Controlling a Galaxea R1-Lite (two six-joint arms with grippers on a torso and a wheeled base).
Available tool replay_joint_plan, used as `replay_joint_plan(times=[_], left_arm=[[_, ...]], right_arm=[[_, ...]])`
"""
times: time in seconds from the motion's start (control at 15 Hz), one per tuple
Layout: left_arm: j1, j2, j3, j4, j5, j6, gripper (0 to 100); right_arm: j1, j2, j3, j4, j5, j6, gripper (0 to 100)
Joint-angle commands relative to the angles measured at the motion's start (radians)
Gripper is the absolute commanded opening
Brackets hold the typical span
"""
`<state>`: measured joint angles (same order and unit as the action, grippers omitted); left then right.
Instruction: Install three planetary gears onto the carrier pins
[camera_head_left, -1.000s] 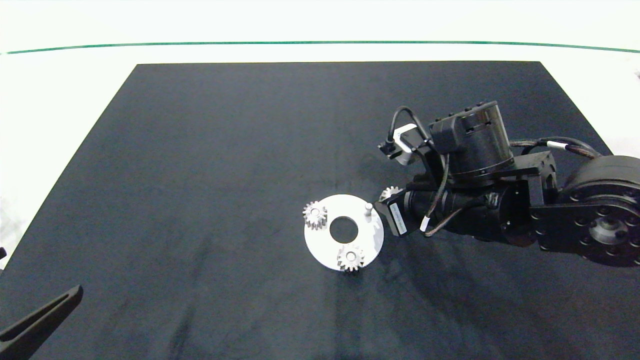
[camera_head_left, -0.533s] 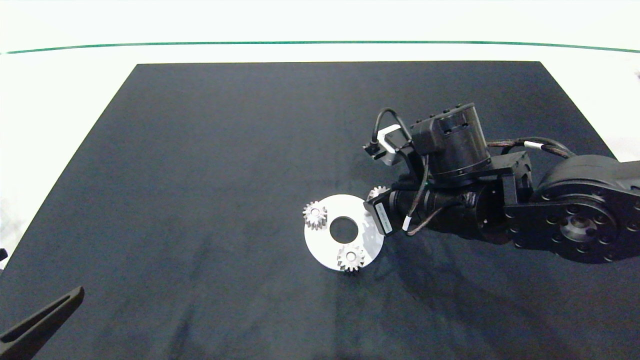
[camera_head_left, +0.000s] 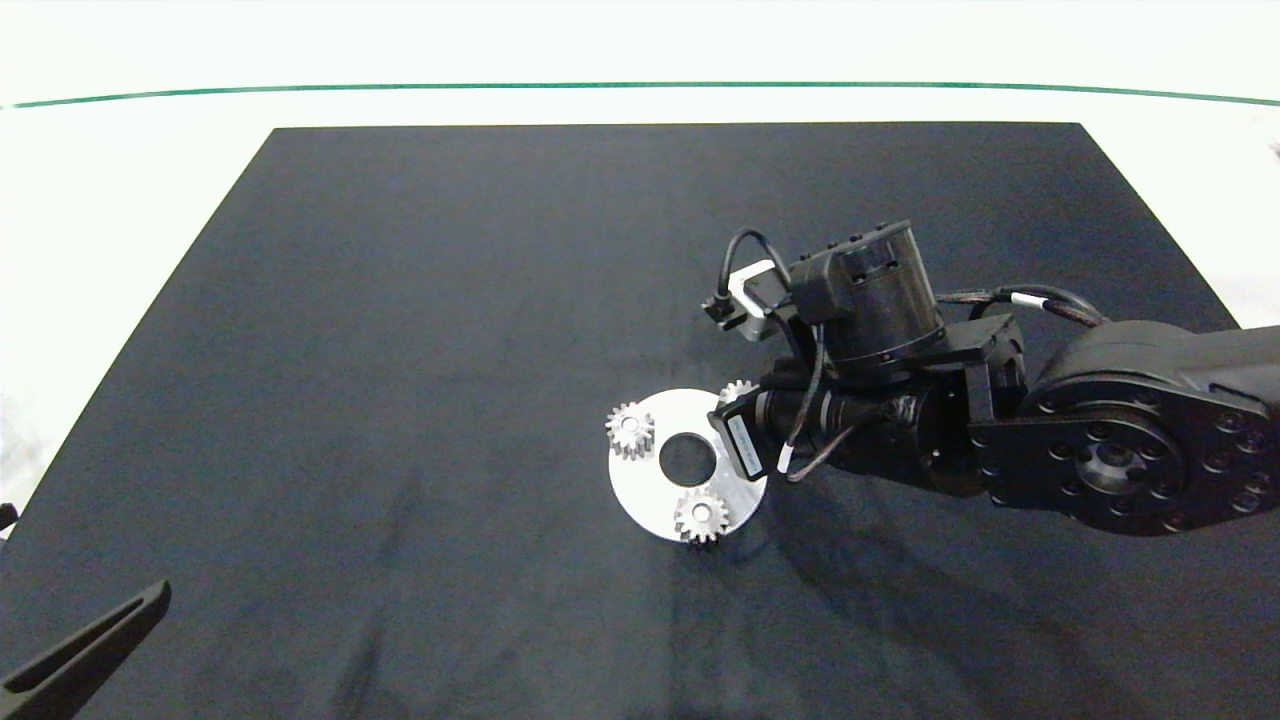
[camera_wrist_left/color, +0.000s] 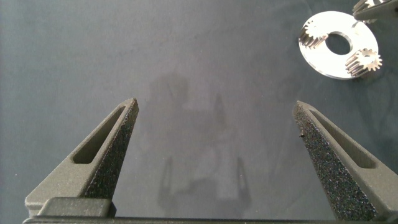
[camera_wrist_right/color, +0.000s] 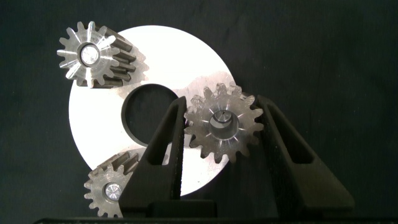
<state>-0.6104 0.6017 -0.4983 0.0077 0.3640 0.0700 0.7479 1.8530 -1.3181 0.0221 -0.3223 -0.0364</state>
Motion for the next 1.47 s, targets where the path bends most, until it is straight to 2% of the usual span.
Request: replay_joint_plan(times=[0.07,0.73,0.8,1.2,1.47], left_arm=[[0.000,0.000,0.003,0.002,0.003,0.001,100],[0.000,-0.017,0.015,0.002,0.003,0.001,100],[0.000,-0.017,0.015,0.002,0.003,0.001,100],[0.001,-0.019,0.014,0.002,0.003,0.001,100],[0.006,-0.026,-0.011,0.002,0.003,0.001,100]], right_arm=[[-0.004,0.011,-0.007,0.001,-0.004,-0.002,28],[-0.007,0.031,-0.013,0.001,-0.007,-0.002,28],[-0.007,0.032,-0.016,0.001,-0.009,-0.002,100],[-0.007,0.009,-0.012,0.010,-0.009,0.001,100],[-0.002,-0.178,0.088,0.071,-0.009,0.001,100]])
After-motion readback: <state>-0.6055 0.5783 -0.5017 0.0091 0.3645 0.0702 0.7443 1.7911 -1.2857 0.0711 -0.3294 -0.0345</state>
